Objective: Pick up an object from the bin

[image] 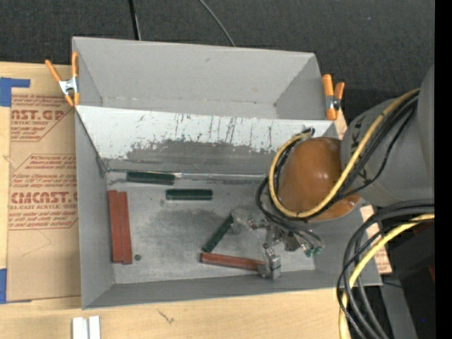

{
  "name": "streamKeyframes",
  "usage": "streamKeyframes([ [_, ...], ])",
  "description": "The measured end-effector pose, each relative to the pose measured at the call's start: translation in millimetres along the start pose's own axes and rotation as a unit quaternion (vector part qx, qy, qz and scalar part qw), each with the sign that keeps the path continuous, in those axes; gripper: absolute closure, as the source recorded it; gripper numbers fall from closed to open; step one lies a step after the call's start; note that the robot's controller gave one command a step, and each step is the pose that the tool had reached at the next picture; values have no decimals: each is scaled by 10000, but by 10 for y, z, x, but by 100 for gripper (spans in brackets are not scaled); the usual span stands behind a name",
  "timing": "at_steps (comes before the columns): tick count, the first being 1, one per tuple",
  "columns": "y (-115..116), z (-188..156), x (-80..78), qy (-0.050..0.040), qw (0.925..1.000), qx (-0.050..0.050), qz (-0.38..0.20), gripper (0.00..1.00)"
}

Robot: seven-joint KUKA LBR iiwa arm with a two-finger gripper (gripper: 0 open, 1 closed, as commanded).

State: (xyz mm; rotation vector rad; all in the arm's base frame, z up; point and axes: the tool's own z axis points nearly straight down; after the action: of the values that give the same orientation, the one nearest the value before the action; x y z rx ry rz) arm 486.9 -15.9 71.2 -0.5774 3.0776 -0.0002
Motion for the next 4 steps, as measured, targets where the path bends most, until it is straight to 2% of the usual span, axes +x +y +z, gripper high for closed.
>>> streamKeyframes([
  [1,0,-1,-1,0,10000,0,1,0],
  [2,459,-3,-341,33,9969,-3,784,100],
  [3,463,11,-335,37,9969,-6,782,0],
  [4,461,2,-340,31,9969,-4,783,100],
])
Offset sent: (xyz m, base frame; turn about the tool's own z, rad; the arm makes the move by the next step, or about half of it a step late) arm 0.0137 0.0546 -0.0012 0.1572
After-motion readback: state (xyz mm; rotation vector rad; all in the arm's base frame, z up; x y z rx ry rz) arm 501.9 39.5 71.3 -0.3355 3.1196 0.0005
